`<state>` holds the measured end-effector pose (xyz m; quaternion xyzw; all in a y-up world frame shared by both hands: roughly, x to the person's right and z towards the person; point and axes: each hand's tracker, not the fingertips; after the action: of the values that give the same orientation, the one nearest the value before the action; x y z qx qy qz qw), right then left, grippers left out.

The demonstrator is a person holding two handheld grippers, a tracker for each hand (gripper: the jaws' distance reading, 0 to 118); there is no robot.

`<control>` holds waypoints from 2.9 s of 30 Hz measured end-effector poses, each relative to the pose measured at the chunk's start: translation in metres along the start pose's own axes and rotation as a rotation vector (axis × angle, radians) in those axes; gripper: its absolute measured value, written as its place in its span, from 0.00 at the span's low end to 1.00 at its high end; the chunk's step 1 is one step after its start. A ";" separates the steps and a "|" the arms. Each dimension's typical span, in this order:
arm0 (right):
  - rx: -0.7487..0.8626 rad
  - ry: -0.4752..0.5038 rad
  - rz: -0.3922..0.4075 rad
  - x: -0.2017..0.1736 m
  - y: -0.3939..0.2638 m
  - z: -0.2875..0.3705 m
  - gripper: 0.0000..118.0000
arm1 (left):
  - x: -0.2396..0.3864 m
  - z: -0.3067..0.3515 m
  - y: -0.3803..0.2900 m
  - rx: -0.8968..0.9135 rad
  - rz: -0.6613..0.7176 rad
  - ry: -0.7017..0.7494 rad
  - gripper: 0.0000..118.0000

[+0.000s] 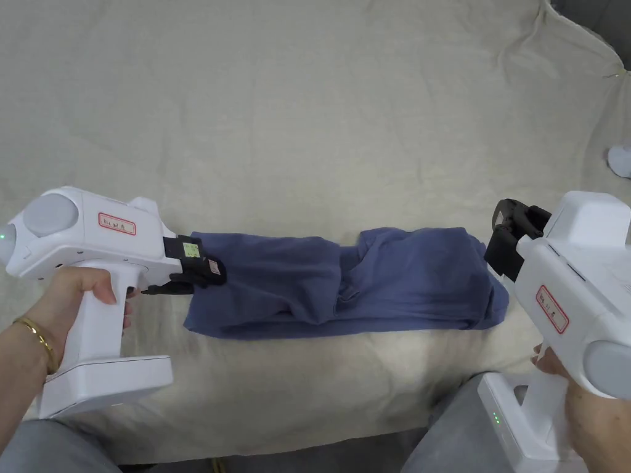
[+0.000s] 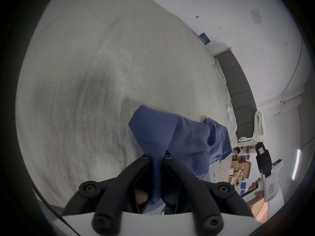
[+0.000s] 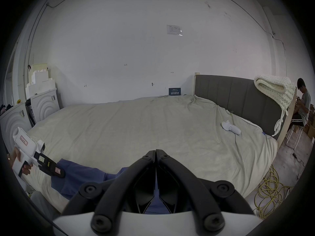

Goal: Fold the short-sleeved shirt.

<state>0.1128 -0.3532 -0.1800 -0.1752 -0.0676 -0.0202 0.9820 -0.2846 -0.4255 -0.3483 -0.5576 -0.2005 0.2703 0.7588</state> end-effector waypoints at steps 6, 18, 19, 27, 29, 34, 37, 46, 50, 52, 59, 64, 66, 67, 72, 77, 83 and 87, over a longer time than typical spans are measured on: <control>0.012 0.003 -0.011 0.002 0.002 0.002 0.00 | 0.000 0.046 0.010 0.036 -0.026 0.004 0.03; 0.018 0.031 -0.038 -0.001 0.001 -0.004 0.00 | -0.076 0.166 0.023 0.167 0.053 0.350 0.03; 0.020 0.036 -0.039 -0.002 0.002 -0.005 0.00 | -0.077 0.174 0.024 0.176 0.061 0.378 0.03; 0.033 0.069 -0.045 -0.003 0.000 -0.010 0.00 | -0.035 0.197 0.016 0.180 -0.018 0.367 0.03; 0.035 0.072 -0.051 -0.002 0.000 -0.011 0.00 | -0.012 0.192 0.011 0.175 -0.074 0.357 0.03; 0.046 0.074 -0.059 0.002 -0.001 -0.008 0.00 | 0.035 0.160 0.017 0.110 -0.211 0.314 0.03; 0.052 0.067 -0.065 0.008 -0.002 -0.005 0.00 | 0.069 0.125 0.010 0.067 -0.277 0.290 0.03; 0.050 0.019 -0.094 0.022 -0.006 0.012 0.00 | 0.120 0.010 0.015 -0.042 -0.350 0.333 0.03; 0.043 -0.008 -0.113 0.030 -0.009 0.017 0.00 | 0.133 -0.039 -0.002 -0.071 -0.332 0.350 0.03; 0.038 -0.017 -0.116 0.033 -0.010 0.019 0.00 | 0.137 -0.061 -0.013 -0.085 -0.334 0.375 0.03; 0.038 -0.030 -0.115 0.036 -0.006 0.021 0.00 | 0.140 -0.083 -0.032 -0.114 -0.326 0.318 0.45; 0.033 -0.017 -0.101 0.028 -0.003 0.019 0.00 | 0.154 -0.037 -0.029 -0.008 -0.374 0.183 0.89; 0.035 -0.010 -0.090 0.023 -0.003 0.019 0.00 | 0.153 -0.015 -0.024 0.059 -0.383 0.160 0.90; 0.034 -0.005 -0.083 0.020 -0.002 0.018 0.00 | 0.151 -0.003 -0.022 0.098 -0.367 0.149 0.89; 0.038 0.020 -0.061 0.007 0.003 0.017 0.00 | 0.127 0.038 -0.017 0.352 -0.344 0.149 0.86; 0.043 0.042 -0.038 -0.003 0.008 0.014 0.00 | 0.103 0.041 -0.038 0.518 -0.365 0.240 0.04; 0.048 0.051 -0.035 -0.003 0.007 0.010 0.00 | 0.093 0.001 -0.083 0.586 -0.436 0.284 0.00; 0.037 0.052 -0.025 0.000 0.004 0.007 0.00 | 0.092 -0.042 -0.104 0.542 -0.469 0.271 0.00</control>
<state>0.1117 -0.3471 -0.1745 -0.1554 -0.0444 -0.0358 0.9862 -0.1689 -0.4223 -0.2615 -0.3062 -0.1417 0.0561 0.9397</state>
